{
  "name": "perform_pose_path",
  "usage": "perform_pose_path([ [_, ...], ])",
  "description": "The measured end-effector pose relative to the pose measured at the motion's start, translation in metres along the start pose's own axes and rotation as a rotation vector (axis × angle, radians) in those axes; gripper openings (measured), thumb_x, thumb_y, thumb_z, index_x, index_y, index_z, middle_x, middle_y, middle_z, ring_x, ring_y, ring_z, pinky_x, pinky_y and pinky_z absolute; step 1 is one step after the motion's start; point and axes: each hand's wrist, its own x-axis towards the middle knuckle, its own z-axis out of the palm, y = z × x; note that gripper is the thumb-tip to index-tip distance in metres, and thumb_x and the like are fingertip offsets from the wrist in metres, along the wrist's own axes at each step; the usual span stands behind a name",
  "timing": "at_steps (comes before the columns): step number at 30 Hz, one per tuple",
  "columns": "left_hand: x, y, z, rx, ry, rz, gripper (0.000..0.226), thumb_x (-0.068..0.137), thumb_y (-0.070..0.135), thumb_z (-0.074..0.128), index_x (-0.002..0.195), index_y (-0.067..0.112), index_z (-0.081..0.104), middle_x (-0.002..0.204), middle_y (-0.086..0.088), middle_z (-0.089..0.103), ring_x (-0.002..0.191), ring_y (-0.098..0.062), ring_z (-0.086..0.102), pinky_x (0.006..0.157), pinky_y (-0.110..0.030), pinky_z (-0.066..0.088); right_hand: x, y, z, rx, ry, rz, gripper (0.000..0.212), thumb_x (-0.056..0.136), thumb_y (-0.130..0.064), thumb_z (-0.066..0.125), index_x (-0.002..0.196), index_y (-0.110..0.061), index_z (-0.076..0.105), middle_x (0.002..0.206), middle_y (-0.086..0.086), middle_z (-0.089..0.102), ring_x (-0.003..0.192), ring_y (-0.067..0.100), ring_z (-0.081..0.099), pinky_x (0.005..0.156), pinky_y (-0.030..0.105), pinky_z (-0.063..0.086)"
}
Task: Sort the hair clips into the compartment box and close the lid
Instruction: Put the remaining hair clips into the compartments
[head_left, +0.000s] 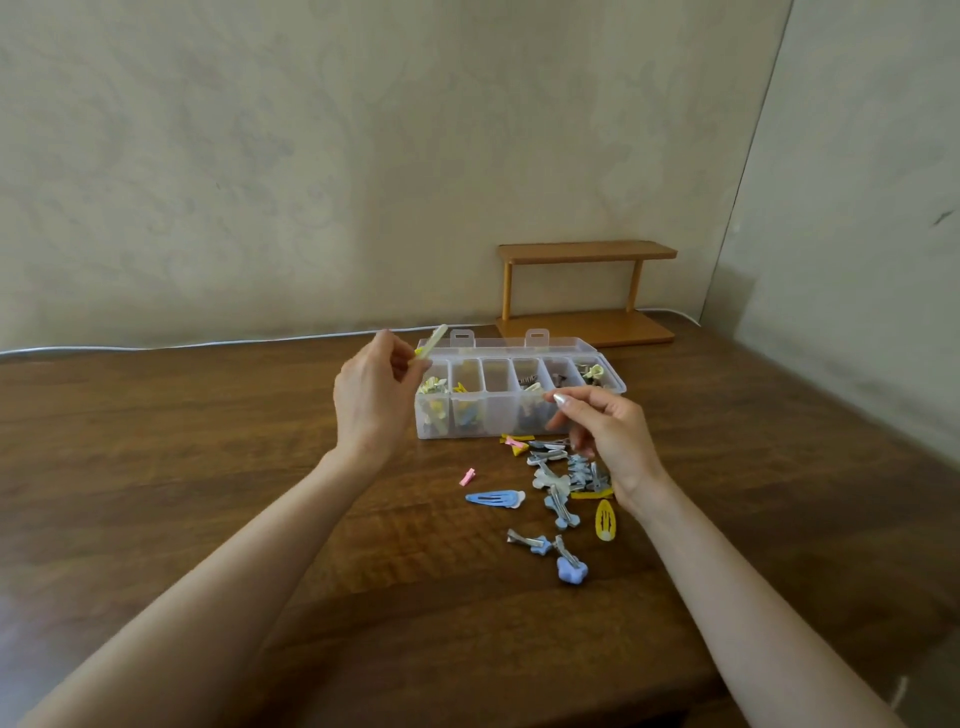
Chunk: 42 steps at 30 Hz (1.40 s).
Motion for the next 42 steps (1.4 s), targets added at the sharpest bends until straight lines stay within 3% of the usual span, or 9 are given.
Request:
perform_pose_path([
  [8, 0.018, -0.007, 0.019, 0.282, -0.108, 0.073, 0.017, 0.084, 0.027, 0.064, 0.083, 0.011, 0.058, 0.086, -0.004, 0.065, 0.083, -0.022, 0.051, 0.061, -0.031, 0.032, -0.002, 0.0, 0.0, -0.042, 0.011, -0.066, 0.016, 0.092, -0.009, 0.055, 0.094, -0.011, 0.07, 0.071, 0.005, 0.067, 0.051, 0.005, 0.048, 0.045, 0.011, 0.038],
  [16, 0.019, -0.011, 0.023, 0.482, -0.197, 0.145, 0.031, 0.088, 0.039, 0.057, 0.095, 0.012, 0.068, 0.102, -0.008, 0.059, 0.098, -0.025, 0.046, 0.077, -0.033, 0.036, -0.003, 0.0, 0.001, -0.057, 0.01, -0.083, 0.015, 0.092, -0.01, 0.055, 0.093, -0.012, 0.07, 0.07, 0.004, 0.067, 0.05, 0.003, 0.048, 0.046, 0.011, 0.038],
  [23, 0.016, -0.022, 0.022, 0.385, -0.082, 0.153, 0.044, 0.096, 0.038, 0.039, 0.089, 0.008, 0.07, 0.102, -0.009, 0.056, 0.097, -0.028, 0.045, 0.077, -0.038, 0.035, -0.003, -0.001, 0.002, -0.059, 0.017, -0.091, 0.016, 0.092, -0.01, 0.055, 0.09, -0.014, 0.07, 0.069, 0.004, 0.067, 0.049, 0.002, 0.049, 0.046, 0.011, 0.038],
  [27, 0.011, -0.025, 0.023, 0.419, -0.157, 0.214, 0.049, 0.096, 0.042, 0.038, 0.086, 0.011, 0.074, 0.106, -0.006, 0.057, 0.1, -0.025, 0.043, 0.08, -0.037, 0.034, -0.003, 0.0, 0.002, -0.063, 0.02, -0.096, 0.016, 0.092, -0.01, 0.055, 0.09, -0.015, 0.07, 0.069, 0.003, 0.067, 0.05, 0.003, 0.049, 0.046, 0.011, 0.038],
  [31, 0.005, -0.022, 0.023, 0.357, -0.085, 0.228, 0.035, 0.094, 0.036, 0.045, 0.091, 0.009, 0.068, 0.104, -0.009, 0.057, 0.096, -0.028, 0.045, 0.077, -0.036, 0.034, -0.001, 0.003, 0.0, -0.081, 0.062, -0.105, 0.015, 0.092, -0.011, 0.056, 0.093, -0.013, 0.07, 0.07, 0.004, 0.067, 0.05, 0.001, 0.051, 0.046, 0.011, 0.039],
  [34, -0.003, -0.012, 0.022, 0.276, -0.008, 0.335, 0.023, 0.091, 0.03, 0.049, 0.092, 0.012, 0.063, 0.098, -0.008, 0.058, 0.09, -0.027, 0.049, 0.071, -0.034, 0.037, 0.002, 0.007, -0.003, -0.142, 0.116, -0.129, 0.014, 0.092, -0.011, 0.056, 0.094, -0.013, 0.07, 0.072, 0.004, 0.067, 0.052, -0.002, 0.055, 0.051, 0.012, 0.041],
  [37, -0.015, 0.0, 0.024, 0.203, -0.055, 0.46, 0.012, 0.089, 0.021, 0.054, 0.095, 0.012, 0.059, 0.096, -0.006, 0.057, 0.087, -0.021, 0.05, 0.07, -0.03, 0.039, 0.007, 0.012, -0.008, -0.348, 0.156, -0.18, 0.013, 0.091, -0.01, 0.058, 0.096, -0.015, 0.069, 0.077, 0.0, 0.068, 0.068, 0.001, 0.063, 0.061, 0.013, 0.044],
  [42, -0.034, 0.013, 0.032, 0.054, -0.311, 0.56, 0.009, 0.088, 0.014, 0.057, 0.096, 0.012, 0.059, 0.094, -0.003, 0.057, 0.081, -0.013, 0.052, 0.06, -0.016, 0.038, 0.015, 0.016, -0.012, -0.638, 0.135, -0.202, 0.012, 0.088, -0.013, 0.063, 0.093, -0.02, 0.071, 0.086, -0.006, 0.069, 0.08, 0.006, 0.063, 0.073, 0.023, 0.053],
])
